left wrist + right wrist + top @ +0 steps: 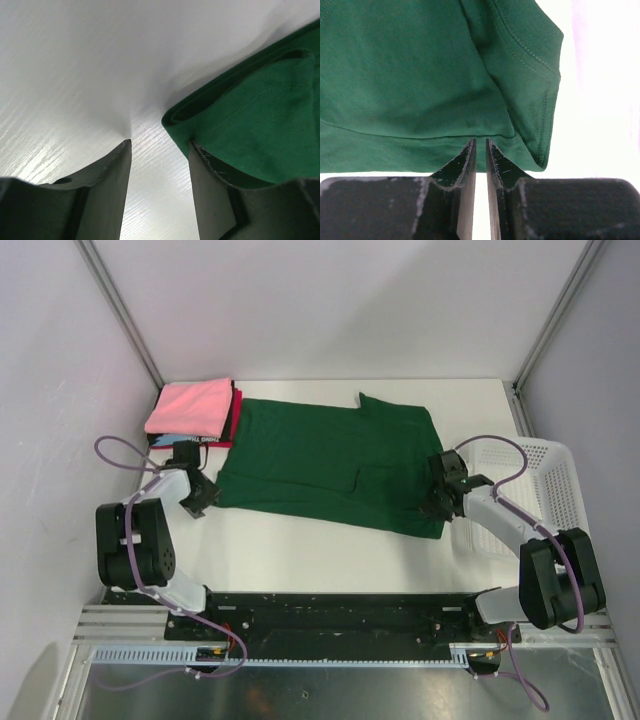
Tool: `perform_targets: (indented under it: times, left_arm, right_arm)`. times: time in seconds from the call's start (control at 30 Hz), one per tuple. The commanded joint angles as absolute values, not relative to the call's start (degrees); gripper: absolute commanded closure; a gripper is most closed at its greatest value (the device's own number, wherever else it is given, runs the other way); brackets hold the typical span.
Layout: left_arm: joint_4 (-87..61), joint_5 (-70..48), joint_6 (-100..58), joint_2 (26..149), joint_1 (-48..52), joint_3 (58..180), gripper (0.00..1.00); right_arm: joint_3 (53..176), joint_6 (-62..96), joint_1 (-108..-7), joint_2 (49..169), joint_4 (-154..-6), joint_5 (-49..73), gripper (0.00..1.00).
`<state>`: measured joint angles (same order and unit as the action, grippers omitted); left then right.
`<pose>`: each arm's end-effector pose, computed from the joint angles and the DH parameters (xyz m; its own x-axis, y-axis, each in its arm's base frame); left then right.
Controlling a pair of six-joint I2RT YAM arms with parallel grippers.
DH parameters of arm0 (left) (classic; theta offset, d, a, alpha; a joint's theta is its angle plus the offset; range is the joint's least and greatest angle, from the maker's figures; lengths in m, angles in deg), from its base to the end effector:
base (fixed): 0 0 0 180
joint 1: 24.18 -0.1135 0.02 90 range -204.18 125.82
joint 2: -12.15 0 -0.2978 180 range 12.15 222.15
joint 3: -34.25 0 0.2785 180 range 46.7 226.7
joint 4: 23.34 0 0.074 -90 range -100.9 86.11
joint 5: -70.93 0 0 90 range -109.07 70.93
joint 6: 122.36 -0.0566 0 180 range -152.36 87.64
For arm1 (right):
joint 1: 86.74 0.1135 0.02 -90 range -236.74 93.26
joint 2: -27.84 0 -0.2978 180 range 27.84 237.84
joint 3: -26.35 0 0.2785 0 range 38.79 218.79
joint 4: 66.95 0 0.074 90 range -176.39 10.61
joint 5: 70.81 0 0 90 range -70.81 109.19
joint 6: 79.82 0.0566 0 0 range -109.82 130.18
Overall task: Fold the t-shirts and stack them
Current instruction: Fold the flattened tshirt in 1/3 of the way
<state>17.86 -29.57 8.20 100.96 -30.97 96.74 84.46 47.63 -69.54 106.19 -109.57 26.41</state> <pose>0.3096 0.0473 0.1680 -0.5765 -0.7125 -0.4000 -0.7375 0.6645 -0.1207 0.2701 0.0762 0.1930 -0.8200 0.3777 -0.4302 0.3275 0.9258 0.1886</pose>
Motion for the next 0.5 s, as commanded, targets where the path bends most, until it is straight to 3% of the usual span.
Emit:
perform_targets:
  times: [0.0, 0.47]
  left_arm:
    - [16.6, -32.1, 9.4, 102.7, -31.6, 99.2, 0.47]
    - [16.0, -29.7, 8.3, 96.2, -31.8, 98.1, 0.49]
  right_arm:
    - [86.5, 47.4, -68.5, 104.3, -111.2, 27.4, 0.83]
    - [86.4, 48.2, -66.1, 103.8, -112.4, 28.7, 0.82]
